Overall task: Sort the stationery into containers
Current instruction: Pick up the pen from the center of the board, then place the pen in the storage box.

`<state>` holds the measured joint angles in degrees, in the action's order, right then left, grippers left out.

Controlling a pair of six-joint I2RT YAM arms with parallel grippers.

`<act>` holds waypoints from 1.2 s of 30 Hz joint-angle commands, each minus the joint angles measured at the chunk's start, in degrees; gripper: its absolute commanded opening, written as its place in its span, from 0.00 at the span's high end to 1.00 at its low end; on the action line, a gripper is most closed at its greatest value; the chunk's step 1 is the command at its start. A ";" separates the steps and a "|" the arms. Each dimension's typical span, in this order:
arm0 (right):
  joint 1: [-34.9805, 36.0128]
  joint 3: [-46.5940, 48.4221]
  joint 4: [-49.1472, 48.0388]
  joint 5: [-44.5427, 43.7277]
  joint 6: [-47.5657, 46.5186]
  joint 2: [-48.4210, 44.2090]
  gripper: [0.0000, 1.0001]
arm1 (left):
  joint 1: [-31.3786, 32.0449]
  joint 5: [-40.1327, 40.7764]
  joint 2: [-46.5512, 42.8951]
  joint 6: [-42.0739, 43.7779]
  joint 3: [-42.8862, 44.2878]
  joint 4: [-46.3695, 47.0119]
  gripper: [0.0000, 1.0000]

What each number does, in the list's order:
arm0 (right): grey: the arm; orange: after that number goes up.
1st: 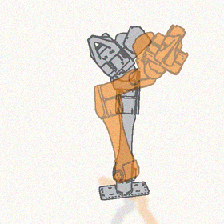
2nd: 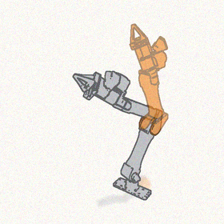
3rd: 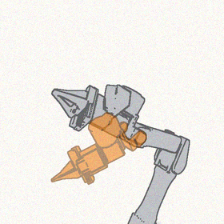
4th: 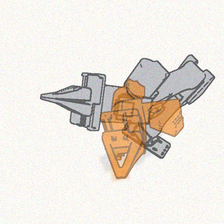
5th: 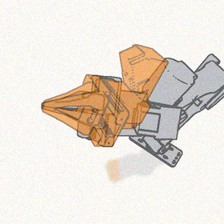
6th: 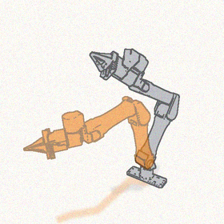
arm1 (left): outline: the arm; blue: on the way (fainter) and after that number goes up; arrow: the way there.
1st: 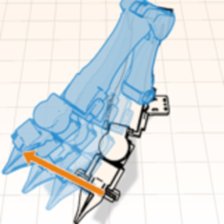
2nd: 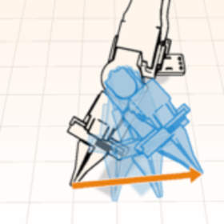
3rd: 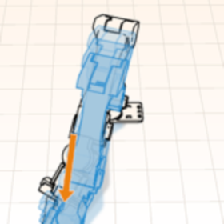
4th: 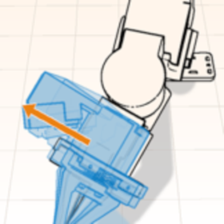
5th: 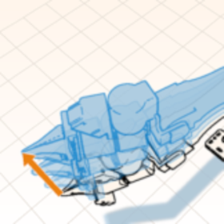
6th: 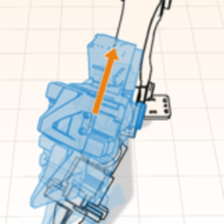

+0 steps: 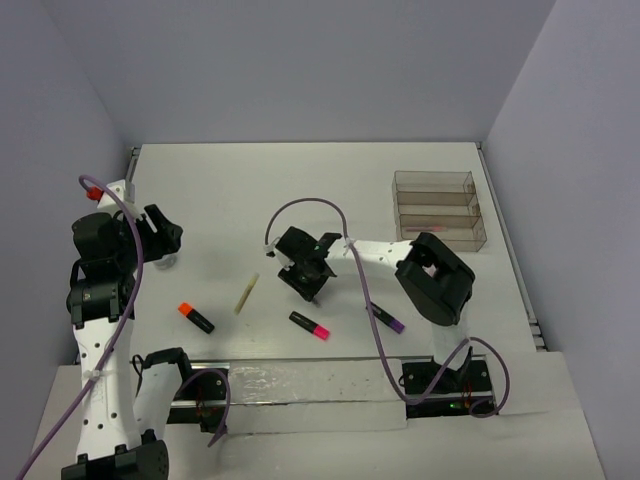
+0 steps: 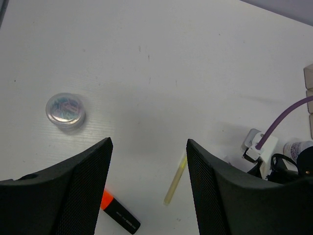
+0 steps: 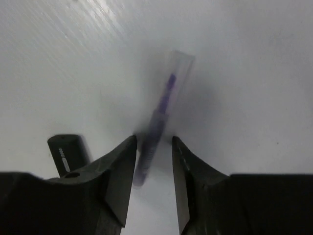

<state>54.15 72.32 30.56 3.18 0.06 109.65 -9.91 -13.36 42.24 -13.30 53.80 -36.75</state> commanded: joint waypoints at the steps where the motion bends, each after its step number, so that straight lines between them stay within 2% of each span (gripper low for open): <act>1: 0.08 1.16 -0.33 -1.68 1.61 2.94 0.94 | -0.46 1.15 0.04 -0.85 0.16 1.33 0.31; 2: 0.08 0.73 -0.41 -2.03 1.87 2.68 1.00 | -0.37 1.06 0.04 -0.85 0.16 1.42 0.31; 5: 0.08 -0.88 -0.76 -3.02 2.72 -0.42 1.00 | -0.45 0.97 -0.13 -0.85 -0.09 1.82 0.31; 12: -1.77 0.18 -5.29 -8.36 0.54 -16.56 1.00 | -0.39 0.22 0.58 -0.59 -0.45 2.56 0.31; 14: -5.91 1.70 -7.18 -9.43 2.49 -20.87 1.00 | -0.46 0.21 0.91 -0.50 -0.54 2.71 0.32; 15: -11.90 3.79 -7.52 -5.56 11.56 -22.64 1.00 | -0.40 0.27 1.14 -0.50 -0.71 2.97 0.32; 16: -17.74 5.03 -7.71 -0.77 16.50 -23.98 1.00 | -0.37 0.10 1.27 -0.50 -0.86 3.14 0.32; 18: -28.79 2.65 -11.42 6.99 31.13 -25.93 1.00 | -0.37 -0.42 1.13 -0.44 -1.03 3.46 0.32; 21: -38.44 -5.94 -19.60 7.54 46.89 -29.92 1.00 | -0.37 -0.81 0.72 -0.32 -1.35 3.90 0.32; 24: -44.14 -11.93 -23.68 2.51 56.39 -34.80 1.00 | -0.37 -0.79 0.79 -0.04 -1.82 4.57 0.32; 28: -49.91 -17.75 -24.32 -3.63 68.73 -38.63 1.00 | -0.28 -1.78 1.47 1.08 -3.12 5.96 0.33; 32: -53.26 -20.36 -19.41 -10.08 76.13 -39.17 1.00 | -0.29 -2.01 2.23 1.00 -3.61 6.43 0.34; 36: -56.20 -21.43 -18.07 -11.17 78.69 -36.94 1.00 | -0.37 -3.29 2.23 0.97 -4.03 7.31 0.34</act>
<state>0.07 51.65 11.80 -3.32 71.06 72.60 -9.91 -14.38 44.65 -12.84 49.82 -33.13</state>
